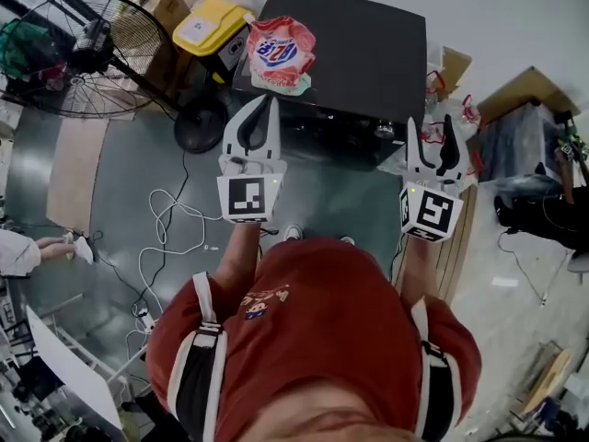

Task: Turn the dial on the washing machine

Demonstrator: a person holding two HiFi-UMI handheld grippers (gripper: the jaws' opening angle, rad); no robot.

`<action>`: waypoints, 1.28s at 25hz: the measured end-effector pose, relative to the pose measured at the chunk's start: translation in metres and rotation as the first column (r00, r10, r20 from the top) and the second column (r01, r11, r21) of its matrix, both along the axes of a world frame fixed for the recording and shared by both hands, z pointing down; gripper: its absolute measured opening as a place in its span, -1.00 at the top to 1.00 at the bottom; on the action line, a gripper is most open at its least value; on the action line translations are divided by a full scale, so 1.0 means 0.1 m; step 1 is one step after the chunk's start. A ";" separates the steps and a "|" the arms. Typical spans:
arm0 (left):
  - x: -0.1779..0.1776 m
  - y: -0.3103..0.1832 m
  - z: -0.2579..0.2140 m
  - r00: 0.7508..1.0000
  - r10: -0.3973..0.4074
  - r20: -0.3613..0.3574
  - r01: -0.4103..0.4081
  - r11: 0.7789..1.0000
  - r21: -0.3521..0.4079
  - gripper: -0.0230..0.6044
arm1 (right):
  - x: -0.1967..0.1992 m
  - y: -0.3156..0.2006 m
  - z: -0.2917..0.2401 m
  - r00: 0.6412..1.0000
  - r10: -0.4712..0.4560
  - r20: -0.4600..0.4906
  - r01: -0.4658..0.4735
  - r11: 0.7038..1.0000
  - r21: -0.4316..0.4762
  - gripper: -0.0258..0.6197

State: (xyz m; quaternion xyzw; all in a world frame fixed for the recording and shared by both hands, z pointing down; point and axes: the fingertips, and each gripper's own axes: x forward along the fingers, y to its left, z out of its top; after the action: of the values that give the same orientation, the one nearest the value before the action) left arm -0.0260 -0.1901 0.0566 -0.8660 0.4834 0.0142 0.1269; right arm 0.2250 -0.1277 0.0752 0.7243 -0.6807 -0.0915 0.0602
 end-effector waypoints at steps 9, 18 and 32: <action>0.03 0.00 0.03 1.000 0.011 -0.009 -0.011 1.000 -0.016 0.90 | -0.02 0.04 0.02 1.000 0.002 0.008 -0.002 1.000 -0.002 0.19; 0.11 0.03 0.11 1.000 0.018 -0.023 -0.019 0.999 -0.030 0.90 | -0.12 0.06 0.01 0.999 -0.005 0.032 0.004 1.000 0.028 0.50; 0.04 0.13 0.21 1.000 0.002 -0.015 -0.002 0.999 -0.052 0.90 | -0.22 0.08 0.09 0.998 -0.034 0.053 0.034 0.999 0.003 0.90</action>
State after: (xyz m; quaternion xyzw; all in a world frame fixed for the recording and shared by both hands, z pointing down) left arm -0.0216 -0.1771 0.0779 -0.8694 0.4837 0.0081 0.1007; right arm 0.2030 -0.1199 0.0845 0.7150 -0.6941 -0.0737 0.0397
